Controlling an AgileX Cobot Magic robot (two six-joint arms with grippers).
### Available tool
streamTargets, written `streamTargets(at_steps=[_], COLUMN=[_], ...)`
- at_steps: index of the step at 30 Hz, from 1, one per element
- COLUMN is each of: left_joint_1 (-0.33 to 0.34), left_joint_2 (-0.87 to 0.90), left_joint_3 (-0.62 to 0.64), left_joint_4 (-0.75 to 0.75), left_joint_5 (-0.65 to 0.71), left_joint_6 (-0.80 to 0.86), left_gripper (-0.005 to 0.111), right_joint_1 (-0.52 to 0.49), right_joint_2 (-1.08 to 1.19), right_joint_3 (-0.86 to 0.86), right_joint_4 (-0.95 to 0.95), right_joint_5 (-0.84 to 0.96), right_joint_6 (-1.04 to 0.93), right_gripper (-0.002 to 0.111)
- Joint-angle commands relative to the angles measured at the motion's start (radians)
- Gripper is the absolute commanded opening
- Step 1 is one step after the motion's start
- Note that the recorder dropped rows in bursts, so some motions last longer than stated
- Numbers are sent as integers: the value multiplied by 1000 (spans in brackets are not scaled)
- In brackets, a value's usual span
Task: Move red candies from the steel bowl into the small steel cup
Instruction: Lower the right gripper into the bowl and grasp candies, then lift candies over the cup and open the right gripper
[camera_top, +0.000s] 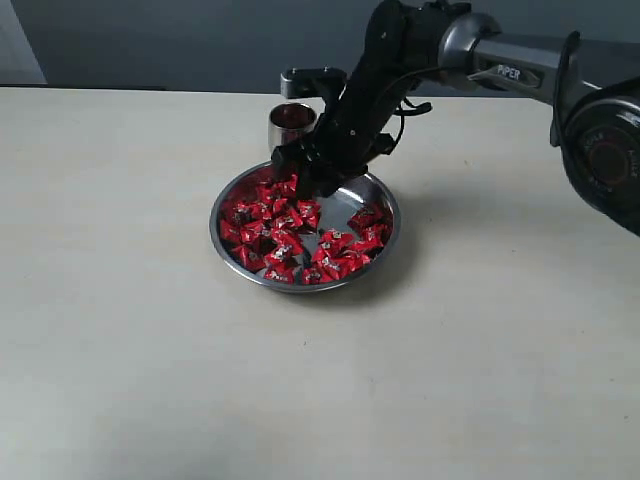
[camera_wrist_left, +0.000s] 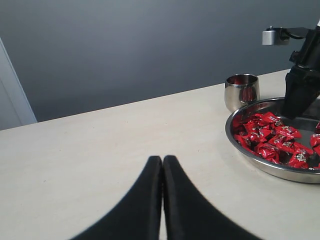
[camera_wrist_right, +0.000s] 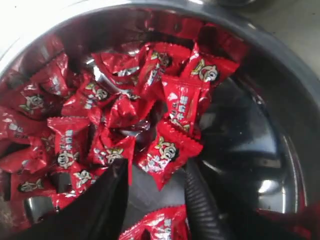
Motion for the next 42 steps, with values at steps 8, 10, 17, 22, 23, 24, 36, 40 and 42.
streamTargets(at_steps=[8,10,17,22,23,24,36,40,42], left_joint_1=[1,1,1,1,1,1,1,1,1], left_joint_2=[-5,-5,-5,-5,-5,-5,-5,-5,-5], left_joint_3=[5,5,5,5,5,5,5,5,5], left_joint_4=[0,0,0,0,0,0,0,0,0], left_joint_5=[-5,-5,-5,-5,-5,-5,-5,-5,-5], left_joint_6=[-2,-2,-2,-2,-2,-2,-2,-2,-2], left_gripper=[2,2,2,2,2,2,2,2,2], right_joint_1=[17,17,17,17,17,17,17,17,17], right_joint_2=[54,58,58,36,25,12,-99,-79,-64], right_joint_3=[-4,-4,-4,-4,-4,-4,-4,-4,-4], right_joint_4=[-11,-15,-17,-19,-26,-31,-36,-36,-36], right_joint_5=[-4,-14,-32,1,4,4,-256,-454,-519], right_joint_6=[-10,-10,-10,-10,-10,-10,-10,-10,-10], right_gripper=[38,37,1,-1,-1,-1,-1,-1,-1])
